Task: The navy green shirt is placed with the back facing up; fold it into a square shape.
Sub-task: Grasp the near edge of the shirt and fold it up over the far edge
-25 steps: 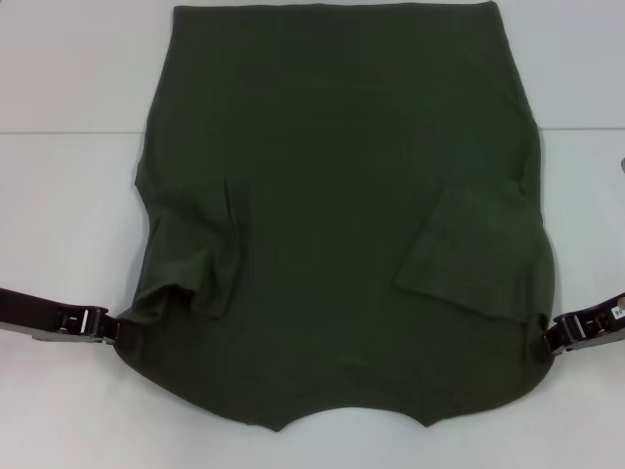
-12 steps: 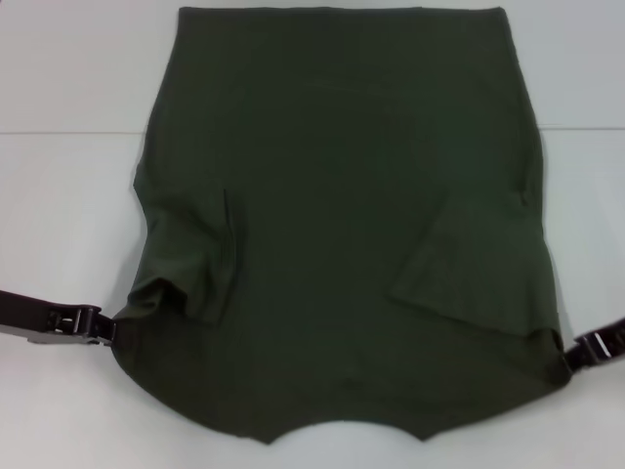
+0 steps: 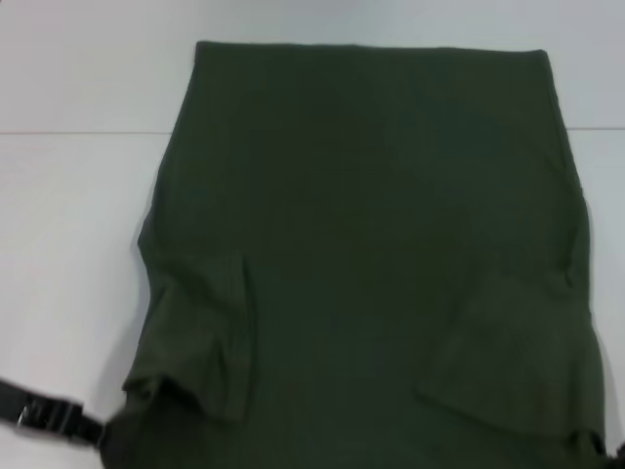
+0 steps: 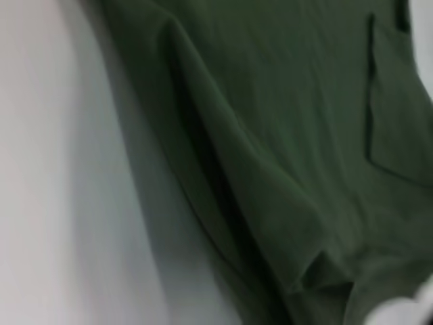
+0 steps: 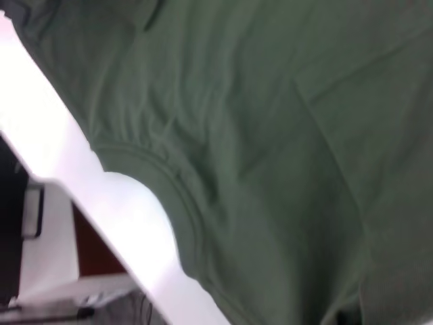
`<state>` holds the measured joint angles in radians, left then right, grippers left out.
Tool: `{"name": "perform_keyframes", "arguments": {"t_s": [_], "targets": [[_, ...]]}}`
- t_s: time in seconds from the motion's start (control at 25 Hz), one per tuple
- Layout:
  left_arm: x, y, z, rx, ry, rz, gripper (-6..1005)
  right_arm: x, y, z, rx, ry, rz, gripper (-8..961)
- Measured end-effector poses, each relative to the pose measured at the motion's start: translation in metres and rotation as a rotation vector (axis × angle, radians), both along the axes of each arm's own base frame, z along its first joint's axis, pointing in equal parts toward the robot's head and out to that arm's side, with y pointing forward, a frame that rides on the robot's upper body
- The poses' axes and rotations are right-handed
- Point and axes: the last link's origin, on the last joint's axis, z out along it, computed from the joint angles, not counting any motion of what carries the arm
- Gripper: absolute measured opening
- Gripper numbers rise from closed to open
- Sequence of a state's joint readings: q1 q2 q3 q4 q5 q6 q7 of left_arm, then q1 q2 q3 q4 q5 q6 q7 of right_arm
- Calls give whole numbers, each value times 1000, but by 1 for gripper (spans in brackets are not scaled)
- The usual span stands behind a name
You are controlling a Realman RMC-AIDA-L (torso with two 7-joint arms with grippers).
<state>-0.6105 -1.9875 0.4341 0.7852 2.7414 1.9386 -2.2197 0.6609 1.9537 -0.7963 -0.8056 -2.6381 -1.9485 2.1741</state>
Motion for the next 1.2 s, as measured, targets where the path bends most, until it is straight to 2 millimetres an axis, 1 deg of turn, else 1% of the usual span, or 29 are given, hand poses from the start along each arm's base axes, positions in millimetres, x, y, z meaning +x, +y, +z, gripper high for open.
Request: {"name": "perform_keyframes", "arguments": {"t_s": [0.16, 0.28, 0.44, 0.6, 0.76, 0.88, 0.92, 0.96, 1.0, 1.08, 1.2], "targets": [[5, -18, -3, -122, -40, -15, 21, 1, -9, -3, -66, -5, 8, 57], [5, -25, -8, -183, -34, -12, 20, 3, -14, -7, -110, -29, 18, 58], [5, -32, -15, -230, -25, -9, 20, 4, -17, -11, -135, -39, 25, 58], [5, -32, -16, -225, -36, -4, 20, 3, -15, -12, -115, -33, 25, 58], [9, -22, -9, -129, -97, 1, 20, 5, -8, -3, -18, 9, -6, 58], [14, -10, 2, -17, -171, 6, 20, 7, 1, 12, 94, 66, -42, 59], [14, -10, 2, -17, -171, 6, 20, 8, 4, 19, 143, 91, -58, 59], [17, 4, 12, 105, -233, 34, 20, 9, 7, 25, 187, 111, -72, 59], [17, 8, 14, 140, -246, 46, 20, 11, 11, 35, 251, 143, -94, 59], [15, 19, 18, 220, -260, 77, 20, 13, 17, 48, 340, 197, -119, 59], [14, 37, 21, 356, -284, 112, 19, 15, 25, 64, 481, 276, -149, 59]]}}
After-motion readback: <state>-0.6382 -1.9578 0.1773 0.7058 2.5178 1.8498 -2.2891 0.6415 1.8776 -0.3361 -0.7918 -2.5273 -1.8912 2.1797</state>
